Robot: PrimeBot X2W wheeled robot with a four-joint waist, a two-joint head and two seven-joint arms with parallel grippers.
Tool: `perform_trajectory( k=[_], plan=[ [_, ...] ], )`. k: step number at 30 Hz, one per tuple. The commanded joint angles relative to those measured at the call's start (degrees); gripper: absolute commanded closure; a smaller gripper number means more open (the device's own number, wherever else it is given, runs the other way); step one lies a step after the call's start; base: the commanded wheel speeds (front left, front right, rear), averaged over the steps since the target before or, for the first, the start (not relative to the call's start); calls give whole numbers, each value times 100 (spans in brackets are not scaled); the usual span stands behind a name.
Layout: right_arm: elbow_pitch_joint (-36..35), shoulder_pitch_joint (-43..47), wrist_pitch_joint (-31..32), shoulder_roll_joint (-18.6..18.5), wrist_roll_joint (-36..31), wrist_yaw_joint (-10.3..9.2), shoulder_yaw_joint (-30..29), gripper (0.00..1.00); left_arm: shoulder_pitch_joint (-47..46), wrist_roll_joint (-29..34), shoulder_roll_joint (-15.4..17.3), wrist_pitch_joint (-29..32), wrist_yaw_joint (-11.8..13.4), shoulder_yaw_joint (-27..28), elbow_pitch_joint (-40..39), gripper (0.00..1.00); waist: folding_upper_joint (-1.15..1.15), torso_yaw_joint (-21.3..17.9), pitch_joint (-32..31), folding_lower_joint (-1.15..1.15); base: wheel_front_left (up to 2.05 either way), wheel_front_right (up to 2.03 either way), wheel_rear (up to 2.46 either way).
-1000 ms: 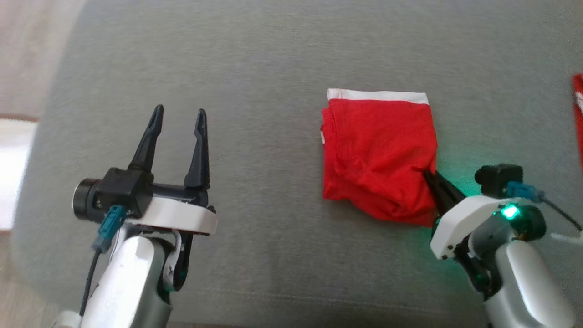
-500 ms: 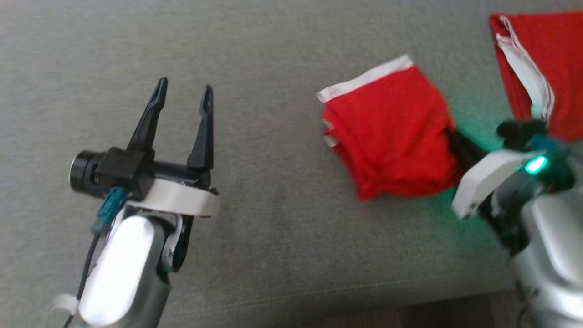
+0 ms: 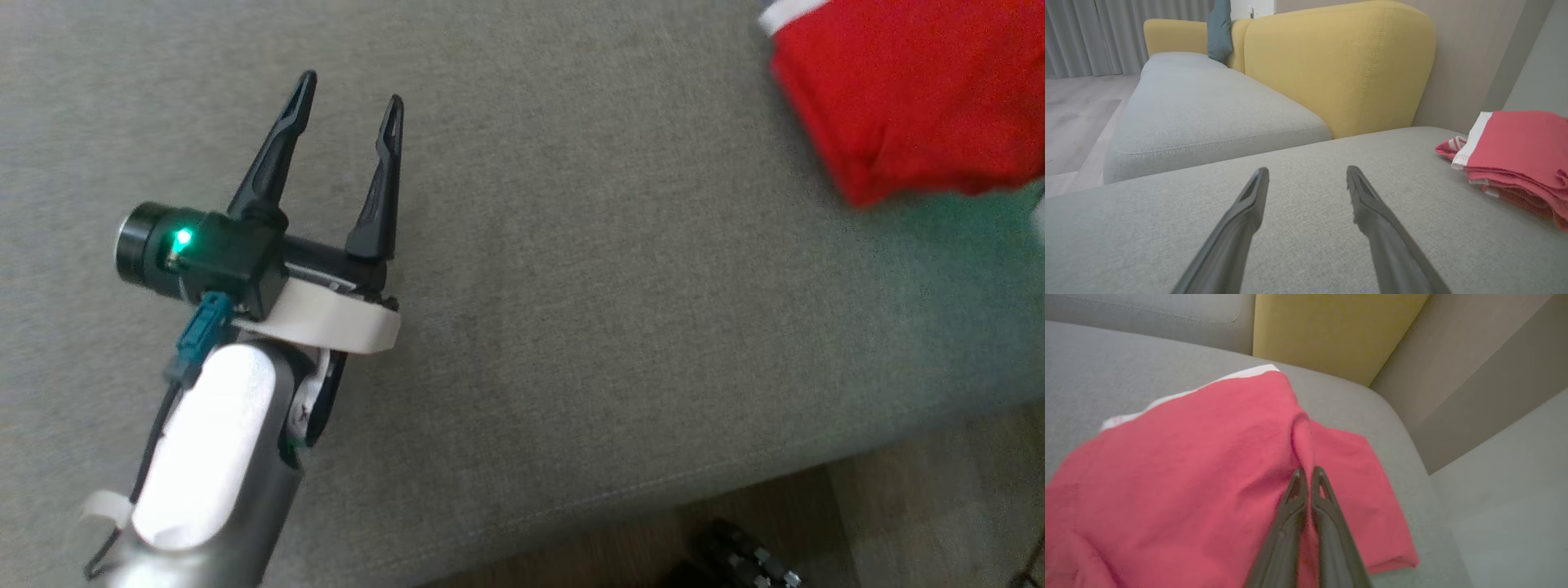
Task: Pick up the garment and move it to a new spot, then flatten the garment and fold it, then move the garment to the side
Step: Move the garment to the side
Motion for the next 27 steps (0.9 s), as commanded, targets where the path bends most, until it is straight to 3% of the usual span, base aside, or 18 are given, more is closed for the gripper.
perform_trajectory(
  k=[1,12,20,22,23,27],
  plan=[
    [-194,-73,15,-213,-8,22,-25,100,-195,36,115,9,-27,160,-232,0,0,-123,140,0,0,0,0],
    [13,-364,98,-52,-193,22,-1157,100,-452,102,163,109,-106,13,-377,0,0,-191,749,0,0,0,0],
    [75,-512,-27,76,-461,22,-1447,98,-627,65,126,88,-167,-67,-363,0,0,-118,1037,0,0,0,0],
    [122,-529,-67,136,-555,22,-1503,29,-663,31,107,56,-194,-78,-313,0,0,-79,1055,0,0,0,0],
    [150,-519,-85,173,-594,22,-1521,4,-679,10,95,34,-206,-81,-278,0,0,-56,1047,0,0,0,0],
    [356,-394,-23,362,-669,22,-1651,0,-659,-77,49,-62,-183,-34,-119,0,0,13,909,0,0,0,0]
  ],
)
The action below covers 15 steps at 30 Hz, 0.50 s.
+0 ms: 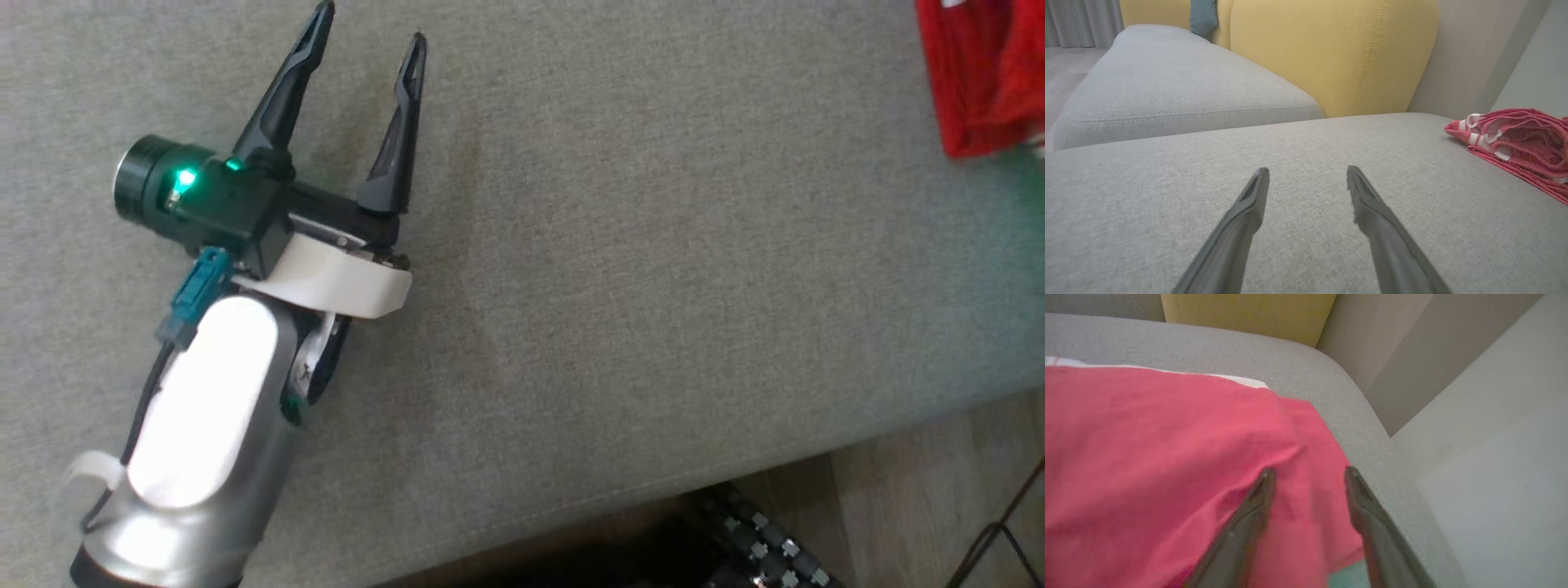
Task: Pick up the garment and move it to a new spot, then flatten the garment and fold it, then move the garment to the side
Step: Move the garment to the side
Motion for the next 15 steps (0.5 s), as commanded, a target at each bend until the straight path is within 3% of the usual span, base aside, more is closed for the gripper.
perform_trajectory(
  k=[1,7,15],
  plan=[
    [-125,213,-44,-101,-51,21,-64,0,-8,-39,39,-49,18,170,-116,0,0,37,-122,-1,0,0,0],
    [-133,705,-417,171,-106,21,-332,0,224,-117,48,-143,100,250,42,0,0,121,-567,-1,0,0,0],
    [-1205,1783,-1339,1047,-164,21,-6,0,952,-319,150,-193,342,497,184,0,0,355,-1435,-1,0,0,0]
  ],
)
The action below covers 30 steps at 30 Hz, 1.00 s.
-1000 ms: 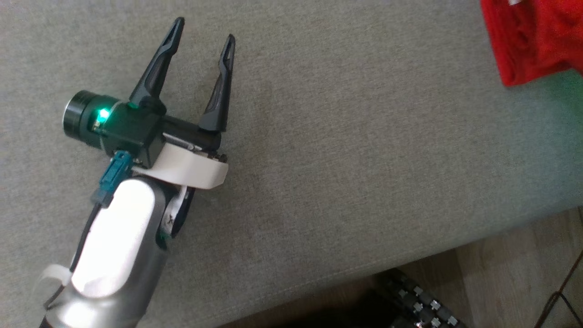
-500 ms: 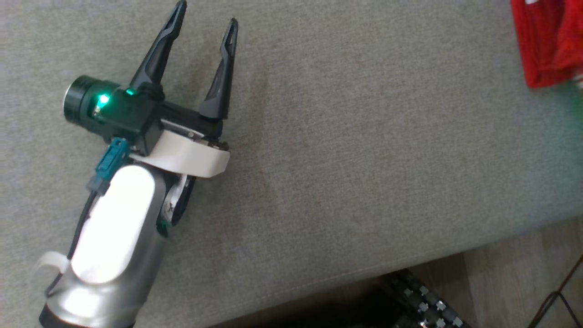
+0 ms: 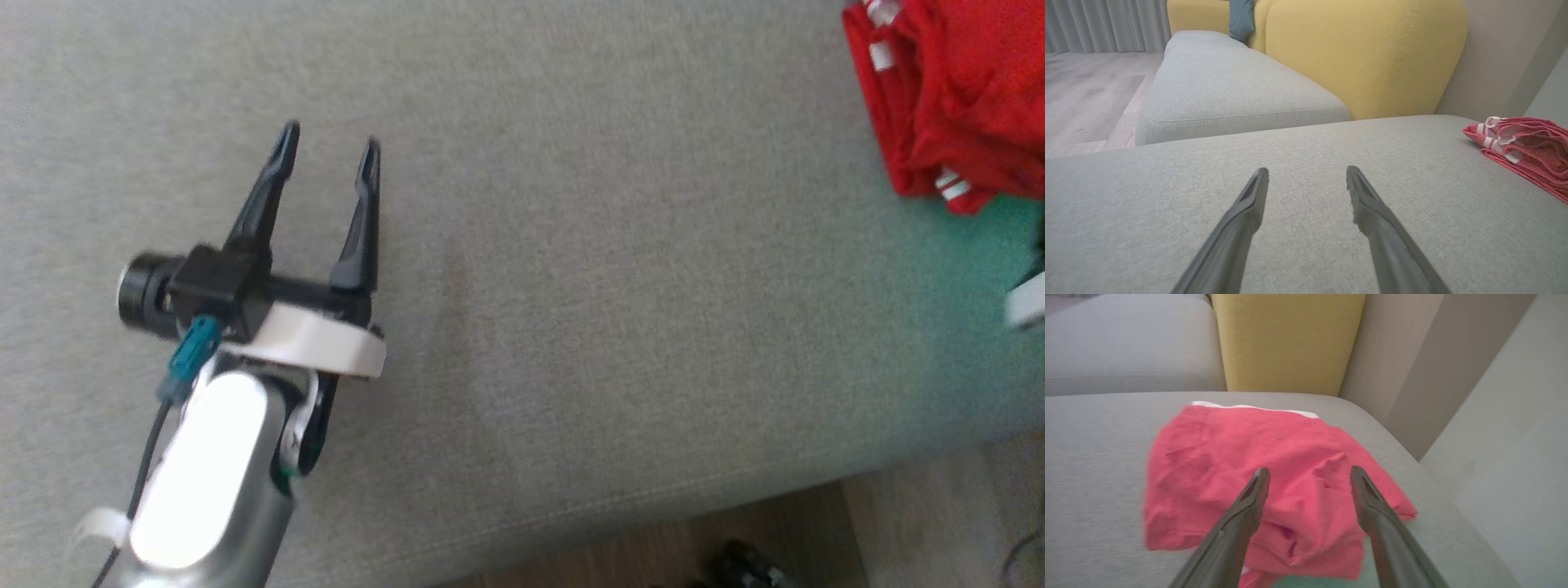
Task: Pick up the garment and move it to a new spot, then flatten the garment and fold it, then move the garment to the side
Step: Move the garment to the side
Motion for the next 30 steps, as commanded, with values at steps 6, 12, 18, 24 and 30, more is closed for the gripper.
perform_trajectory(
  k=[6,12,18,24,30],
  plan=[
    [-811,546,-183,425,-119,21,550,0,350,-121,101,-48,188,350,-200,0,0,463,-669,1,0,0,0],
    [-1124,800,-275,708,-49,21,1168,0,655,-246,148,-56,332,532,-211,0,0,941,-1068,1,0,0,0],
    [-1204,1054,-235,862,25,21,1489,0,946,-327,212,-43,440,631,-248,0,0,1255,-1425,1,0,0,0],
    [-1348,1422,-208,921,16,21,1511,0,1150,-373,276,19,443,605,-217,0,0,1335,-1755,1,0,0,0],
    [-1525,1822,-142,939,-12,21,1459,0,1335,-453,318,58,350,523,-128,0,0,1333,-2105,1,0,0,0]
  ],
)
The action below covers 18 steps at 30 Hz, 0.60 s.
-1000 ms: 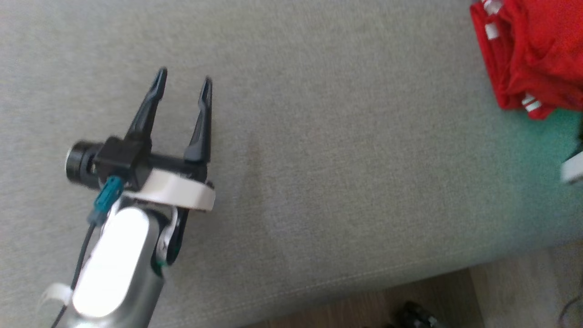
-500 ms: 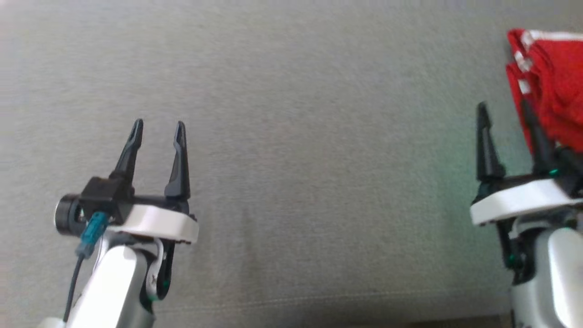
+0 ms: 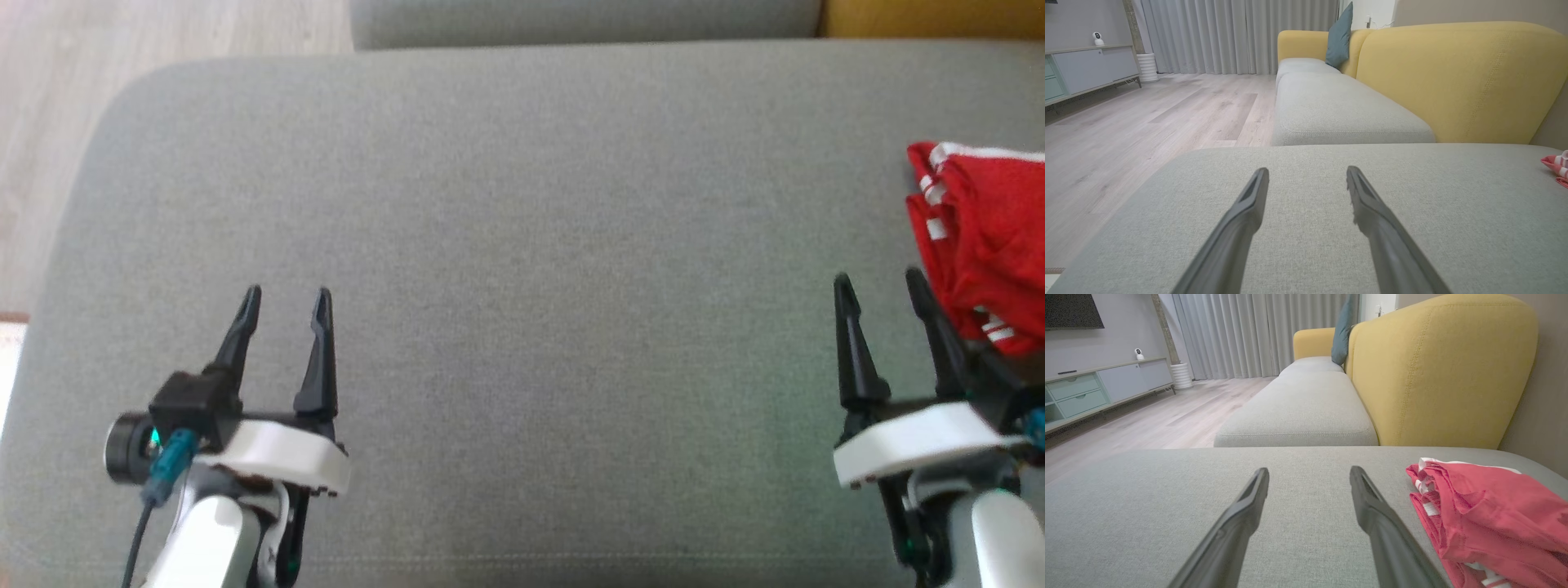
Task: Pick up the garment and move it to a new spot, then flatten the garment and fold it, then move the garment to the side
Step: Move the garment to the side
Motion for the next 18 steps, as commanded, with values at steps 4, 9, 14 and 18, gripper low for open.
perform_trajectory(
  k=[4,9,14,18],
  plan=[
    [-257,205,61,-15,77,21,78,0,13,-80,159,-31,-43,218,-4,0,0,-1,-378,1,0,0,0],
    [-305,432,149,-14,110,21,94,0,196,-117,187,-76,-97,227,147,0,0,-20,-603,1,0,0,0],
    [-399,570,201,-13,76,21,127,0,268,-135,204,-96,-147,212,245,0,0,-21,-671,1,0,0,0],
    [-445,606,234,-13,81,21,133,0,269,-143,202,-101,-140,214,281,0,0,-19,-679,1,0,0,0]
  ],
)
